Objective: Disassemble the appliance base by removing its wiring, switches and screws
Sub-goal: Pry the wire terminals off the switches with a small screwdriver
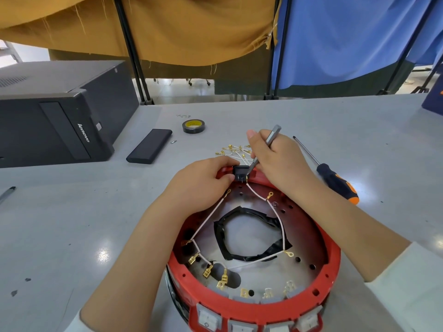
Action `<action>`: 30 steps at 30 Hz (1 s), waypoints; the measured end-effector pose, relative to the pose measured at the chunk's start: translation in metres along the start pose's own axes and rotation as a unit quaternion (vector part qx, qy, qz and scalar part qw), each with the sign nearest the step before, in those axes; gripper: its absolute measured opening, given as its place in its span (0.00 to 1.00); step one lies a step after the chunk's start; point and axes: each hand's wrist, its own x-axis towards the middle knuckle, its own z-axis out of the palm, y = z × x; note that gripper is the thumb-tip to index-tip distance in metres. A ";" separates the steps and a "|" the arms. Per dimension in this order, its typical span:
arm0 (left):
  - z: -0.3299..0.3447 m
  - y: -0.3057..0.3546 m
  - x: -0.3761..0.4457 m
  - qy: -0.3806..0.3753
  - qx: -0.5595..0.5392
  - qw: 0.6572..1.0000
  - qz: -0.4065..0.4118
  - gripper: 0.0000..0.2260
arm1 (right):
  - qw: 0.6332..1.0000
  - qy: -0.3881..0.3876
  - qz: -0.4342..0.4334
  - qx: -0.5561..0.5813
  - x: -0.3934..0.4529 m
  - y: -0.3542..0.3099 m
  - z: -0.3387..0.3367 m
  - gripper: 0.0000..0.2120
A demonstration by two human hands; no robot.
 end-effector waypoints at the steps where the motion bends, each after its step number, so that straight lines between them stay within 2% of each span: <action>1: 0.000 0.000 0.000 -0.001 0.000 1.000 -0.001 0.15 | 1.000 0.001 -0.003 -0.001 0.000 0.000 0.001 0.23; 5: -0.001 0.000 0.000 -0.002 0.001 1.000 0.000 0.15 | 1.000 0.013 -0.019 -0.015 0.000 0.002 0.003 0.21; 11: -0.001 0.001 -0.001 -0.004 0.001 1.000 0.001 0.16 | 0.993 0.039 -0.059 -0.098 -0.002 -0.001 0.008 0.21; 16: 0.000 0.001 -0.001 0.000 0.004 1.000 -0.002 0.15 | 0.999 0.030 -0.015 -0.018 0.006 0.002 0.009 0.22; 21: 0.000 0.001 0.000 -0.001 0.006 1.000 -0.003 0.15 | 0.998 -0.004 0.056 -0.016 0.018 0.003 0.010 0.20; 28: 0.000 -0.002 0.001 -0.001 0.008 1.000 0.004 0.15 | 0.996 0.079 -0.033 -0.003 0.006 0.000 0.009 0.21; 30: 0.000 -0.002 0.001 -0.001 0.007 1.000 0.005 0.15 | 0.996 0.082 -0.042 -0.004 0.006 0.000 0.009 0.22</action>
